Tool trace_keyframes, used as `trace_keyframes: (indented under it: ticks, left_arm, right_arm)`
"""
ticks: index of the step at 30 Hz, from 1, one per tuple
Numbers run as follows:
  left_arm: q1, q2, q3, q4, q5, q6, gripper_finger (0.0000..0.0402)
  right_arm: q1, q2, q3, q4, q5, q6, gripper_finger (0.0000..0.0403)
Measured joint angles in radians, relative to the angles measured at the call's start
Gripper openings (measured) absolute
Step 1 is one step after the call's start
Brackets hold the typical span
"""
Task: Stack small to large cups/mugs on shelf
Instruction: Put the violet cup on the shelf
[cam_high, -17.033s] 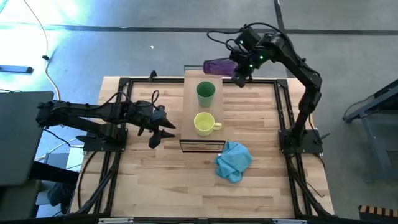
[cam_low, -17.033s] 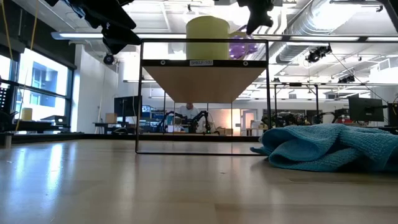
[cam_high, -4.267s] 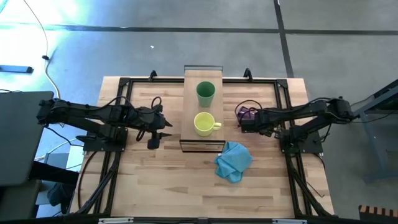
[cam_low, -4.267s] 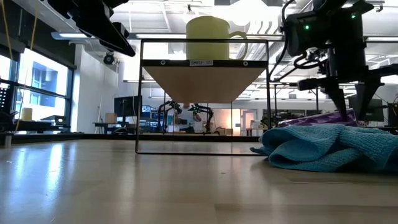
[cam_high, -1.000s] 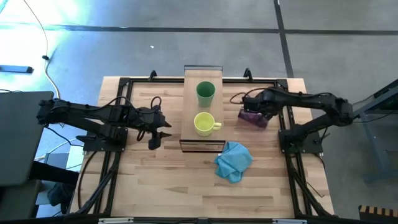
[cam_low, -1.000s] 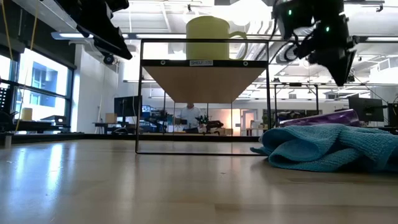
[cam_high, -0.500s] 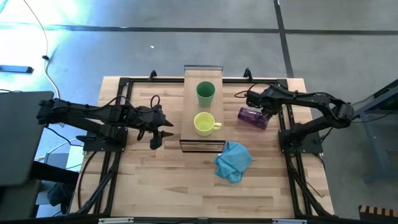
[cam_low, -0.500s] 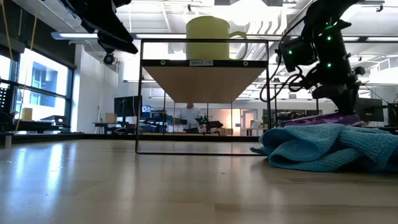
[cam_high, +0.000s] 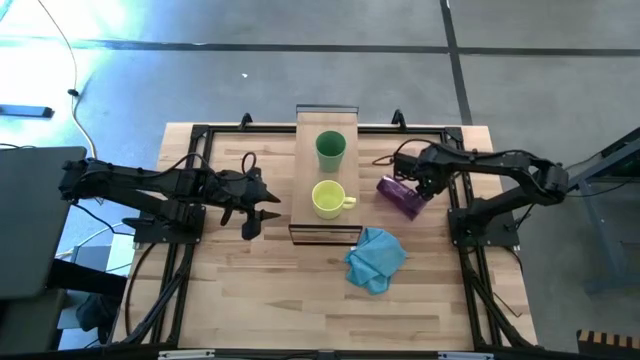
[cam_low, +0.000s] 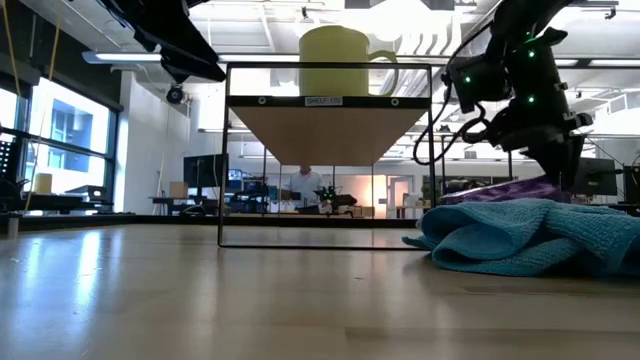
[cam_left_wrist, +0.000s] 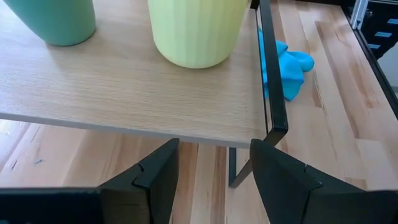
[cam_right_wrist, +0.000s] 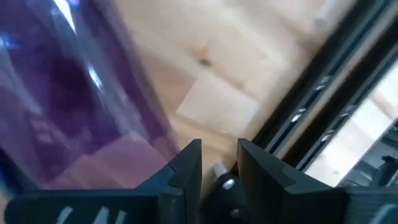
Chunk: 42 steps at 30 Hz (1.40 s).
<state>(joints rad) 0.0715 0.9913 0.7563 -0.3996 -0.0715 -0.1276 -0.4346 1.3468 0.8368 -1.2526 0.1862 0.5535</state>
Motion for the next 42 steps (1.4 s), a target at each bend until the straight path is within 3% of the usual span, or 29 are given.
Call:
trace_keyframes:
  ticks: [3,9,14,26,37,42]
  left_arm:
    - [0.000,0.000,0.000,0.000,0.000,0.000,0.0184]
    - [0.000,0.000,0.000,0.000,0.000,-0.009,0.0184]
    - [0.000,0.000,0.000,-0.011,0.000,-0.012,0.0184]
    - [0.000,0.000,0.000,0.001,0.000,-0.039,0.0184]
    - [0.000,0.000,0.000,0.001,0.000,-0.090,0.0184]
    - [0.000,0.000,0.000,0.001,0.000,-0.091,0.0184]
  right_arm:
    - [0.040,0.000,0.000,0.004,-0.040,-0.001,0.0094]
    - [0.100,-0.015,0.002,-0.038,-0.019,0.067,0.0094]
    - [0.151,-0.080,0.002,-0.102,-0.026,0.033,0.0099]
    - [0.281,-0.272,0.002,-0.120,-0.127,0.026,0.0176]
    - [0.474,-0.273,0.002,-0.040,0.096,-0.118,0.0181]
    - [0.520,-0.273,-0.029,-0.020,0.118,-0.127,0.0181]
